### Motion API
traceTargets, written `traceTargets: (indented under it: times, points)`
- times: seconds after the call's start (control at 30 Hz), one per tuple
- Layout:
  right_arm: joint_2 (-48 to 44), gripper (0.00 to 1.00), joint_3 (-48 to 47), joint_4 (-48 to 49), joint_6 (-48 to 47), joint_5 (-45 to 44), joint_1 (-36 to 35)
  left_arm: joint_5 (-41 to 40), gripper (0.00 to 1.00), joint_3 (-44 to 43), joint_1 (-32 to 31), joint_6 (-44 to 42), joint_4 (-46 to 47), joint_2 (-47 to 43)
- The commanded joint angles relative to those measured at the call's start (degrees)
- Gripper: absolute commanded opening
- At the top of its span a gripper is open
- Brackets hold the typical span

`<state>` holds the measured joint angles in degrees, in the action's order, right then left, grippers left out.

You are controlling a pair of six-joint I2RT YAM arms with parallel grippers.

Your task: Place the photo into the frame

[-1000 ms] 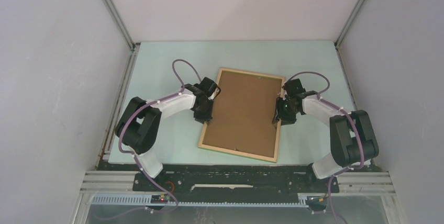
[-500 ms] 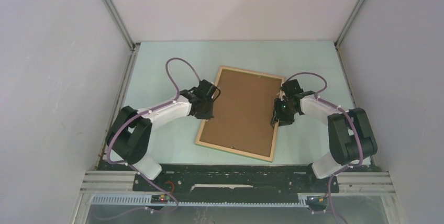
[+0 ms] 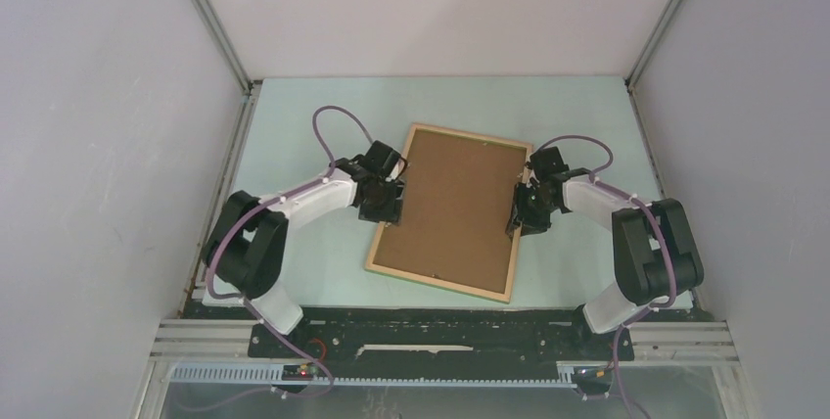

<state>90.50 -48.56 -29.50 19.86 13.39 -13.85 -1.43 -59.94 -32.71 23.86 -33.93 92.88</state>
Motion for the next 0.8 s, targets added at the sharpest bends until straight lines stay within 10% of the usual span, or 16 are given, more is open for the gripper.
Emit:
traceTargets:
  times: [0.0, 0.23, 0.77]
  points:
    - [1.45, 0.46, -2.46, 1.75, -0.20, 0.13, 0.21, 4.27, 0.60, -4.76, 0.90, -5.04, -4.17, 2.54]
    - [1.61, 0.35, -3.02, 1.05, -1.21, -0.16, 0.75, 3.85, 0.44, -6.97, 2.65, -8.21, -6.02, 5.17]
    - [2.16, 0.32, -3.21, 1.10, -1.91, 1.07, 0.38, 1.73, 0.42, -9.41, 2.68, -8.76, -7.20, 9.54]
